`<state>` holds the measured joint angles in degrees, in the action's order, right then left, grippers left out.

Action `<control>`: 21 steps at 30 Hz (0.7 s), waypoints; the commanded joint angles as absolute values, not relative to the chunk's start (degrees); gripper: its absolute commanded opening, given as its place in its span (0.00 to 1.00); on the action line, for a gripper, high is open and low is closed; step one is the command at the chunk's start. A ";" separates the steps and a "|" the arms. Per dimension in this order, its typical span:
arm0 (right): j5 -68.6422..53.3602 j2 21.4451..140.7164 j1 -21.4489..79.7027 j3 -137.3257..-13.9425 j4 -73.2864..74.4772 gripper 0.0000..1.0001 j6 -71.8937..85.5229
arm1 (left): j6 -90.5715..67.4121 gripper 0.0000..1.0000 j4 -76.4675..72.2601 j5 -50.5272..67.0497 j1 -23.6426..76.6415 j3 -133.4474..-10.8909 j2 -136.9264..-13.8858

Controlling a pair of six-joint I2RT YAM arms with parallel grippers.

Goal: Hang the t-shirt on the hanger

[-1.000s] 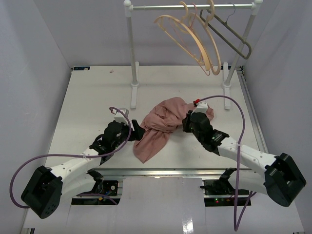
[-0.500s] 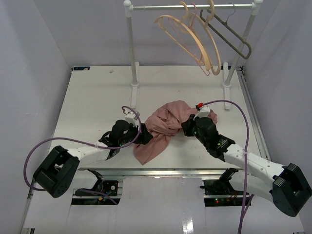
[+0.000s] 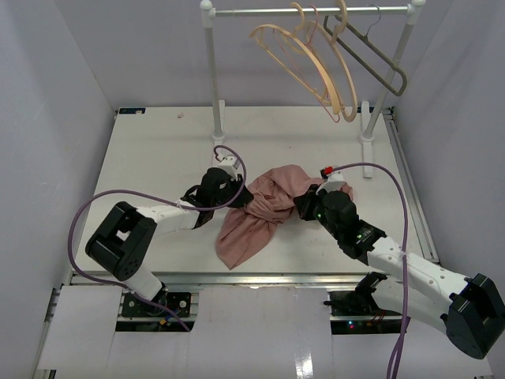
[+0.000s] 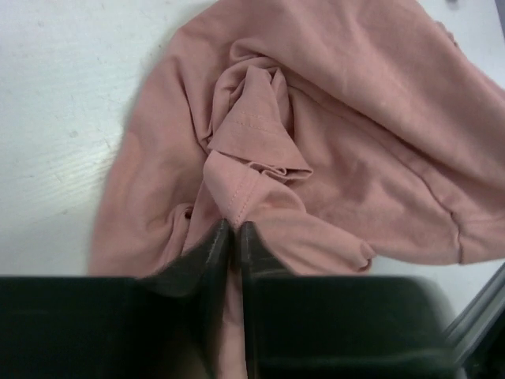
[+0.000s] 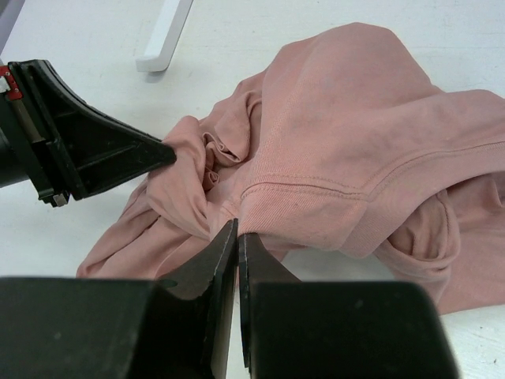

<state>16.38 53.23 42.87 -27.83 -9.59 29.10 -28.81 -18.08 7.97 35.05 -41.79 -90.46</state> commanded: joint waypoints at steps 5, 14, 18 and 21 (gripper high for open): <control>16.84 54.52 43.35 -33.91 -7.58 0.08 27.05 | -33.13 0.00 -2.18 -6.46 35.16 -46.70 -80.37; 8.65 59.24 49.09 -40.91 -5.33 0.08 25.61 | -31.06 0.83 0.66 -6.00 35.35 -35.88 -52.20; 11.25 62.72 53.65 -44.25 -3.83 0.08 26.63 | -30.90 0.83 -1.65 0.48 35.77 -33.21 -44.54; 12.32 64.96 56.14 -46.00 -4.19 0.08 27.53 | -30.22 0.83 -5.12 6.46 35.77 -30.16 -42.38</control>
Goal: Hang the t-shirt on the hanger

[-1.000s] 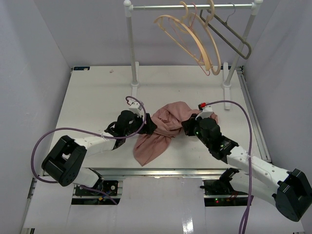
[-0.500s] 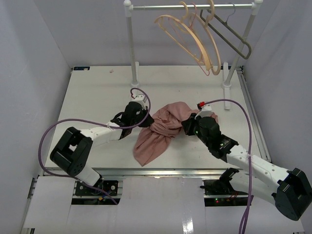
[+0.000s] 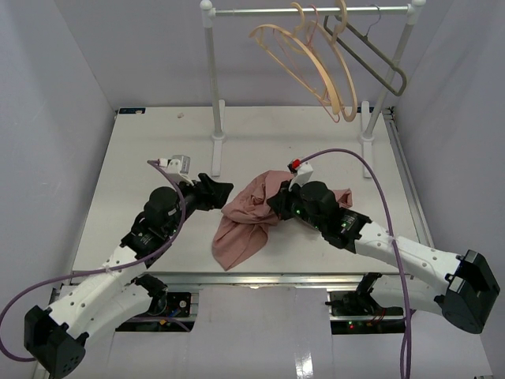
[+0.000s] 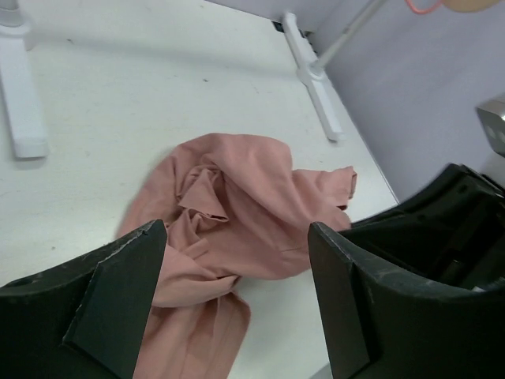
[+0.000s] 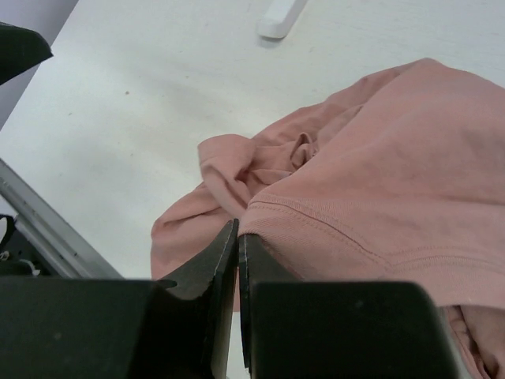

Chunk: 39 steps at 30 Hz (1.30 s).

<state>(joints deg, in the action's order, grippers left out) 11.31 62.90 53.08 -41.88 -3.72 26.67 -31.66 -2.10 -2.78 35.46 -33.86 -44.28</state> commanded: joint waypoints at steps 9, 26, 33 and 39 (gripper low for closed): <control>14.04 69.81 59.56 -48.38 -5.98 0.08 30.63 | -28.24 0.83 -20.21 19.79 35.86 -20.33 -48.38; 21.30 66.68 59.68 -45.91 -8.48 0.08 32.65 | -24.63 0.84 -38.96 28.55 36.81 -21.60 -68.26; 20.39 67.81 59.71 -45.63 -10.59 0.08 33.17 | -25.68 0.83 -40.43 25.28 38.00 -27.19 -75.32; 18.90 69.34 59.69 -46.04 -11.25 0.11 32.33 | -26.89 0.10 -35.99 22.58 38.23 -29.68 -77.29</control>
<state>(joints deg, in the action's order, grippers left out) 19.57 68.44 59.37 -45.30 -6.93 32.56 -26.63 -38.32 25.34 37.91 -27.63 -77.76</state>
